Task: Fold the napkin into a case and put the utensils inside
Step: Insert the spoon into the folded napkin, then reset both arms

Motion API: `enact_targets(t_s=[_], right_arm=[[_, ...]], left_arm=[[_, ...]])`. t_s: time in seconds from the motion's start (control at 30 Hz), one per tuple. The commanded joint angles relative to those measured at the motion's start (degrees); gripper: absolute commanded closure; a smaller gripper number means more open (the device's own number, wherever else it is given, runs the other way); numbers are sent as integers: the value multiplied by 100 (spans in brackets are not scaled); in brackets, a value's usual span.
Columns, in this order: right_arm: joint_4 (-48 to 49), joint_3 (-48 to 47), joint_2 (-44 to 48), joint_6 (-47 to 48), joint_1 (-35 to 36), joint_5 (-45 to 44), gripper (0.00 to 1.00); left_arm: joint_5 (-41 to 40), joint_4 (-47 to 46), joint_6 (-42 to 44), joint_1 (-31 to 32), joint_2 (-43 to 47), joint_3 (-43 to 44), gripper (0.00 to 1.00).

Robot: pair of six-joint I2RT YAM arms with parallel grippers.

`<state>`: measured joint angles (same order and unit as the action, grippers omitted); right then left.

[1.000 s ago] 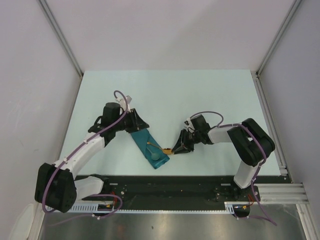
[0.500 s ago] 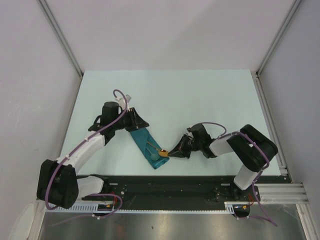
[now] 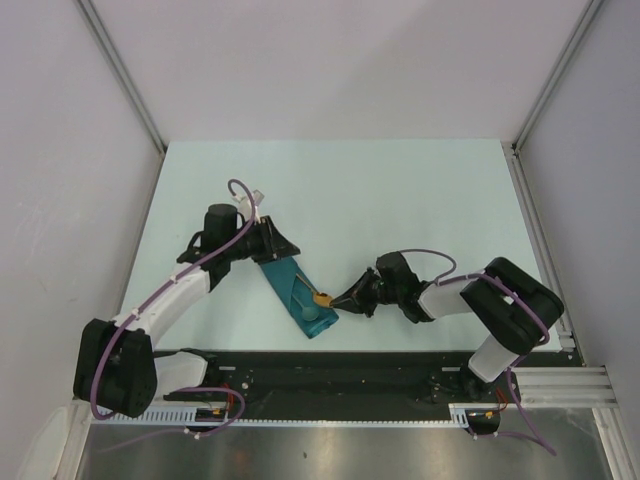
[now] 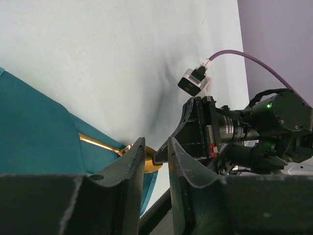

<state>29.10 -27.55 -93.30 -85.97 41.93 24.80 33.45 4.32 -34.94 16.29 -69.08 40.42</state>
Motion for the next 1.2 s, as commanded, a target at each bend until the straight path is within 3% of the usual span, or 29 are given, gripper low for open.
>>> enact_targets(t_s=[0.0,0.37,0.43,0.47,0.53,0.57,0.67,0.73,0.83,0.97,1.03,1.07,1.1,1.17], right_arm=[[122,-338,-48,-227,157,-282,100],[377,-594,-576,-490,421,-379,98],[403,-611,-619,-490,447,-379,90],[412,-663,-637,-490,465,-353,80],[473,-681,-663,-464,482,-256,73],[526,-664,-646,-464,500,-221,64],[500,-550,-383,-315,509,-81,47],[378,-444,-146,-184,518,-19,42],[-421,-426,609,299,491,86,30],[-2524,-654,1681,1659,299,-71,15],[-3240,-865,2008,2986,70,-221,10],[-3810,-1092,2104,3503,17,-325,1],[-4059,-1199,2296,4274,17,-866,0],[-4465,-1227,2613,4851,34,-1692,0]], left_arm=[[205,-203,-39,-47,96,-52,71],[223,-63,22,-47,237,-52,71],[223,-36,31,-47,237,-52,71],[223,-36,31,-47,246,-52,71],[241,-36,31,-47,246,-52,71],[241,-27,31,-47,272,-52,71],[258,34,66,-47,333,-26,66],[267,69,92,-47,386,-17,60],[267,69,66,-47,509,-35,48],[416,-79,5,-13,693,-140,40],[460,-290,-48,66,947,-315,38],[417,-578,-74,197,1062,-403,36],[330,-703,-135,303,1194,-630,34],[-144,-827,-136,725,1528,-807,30]])
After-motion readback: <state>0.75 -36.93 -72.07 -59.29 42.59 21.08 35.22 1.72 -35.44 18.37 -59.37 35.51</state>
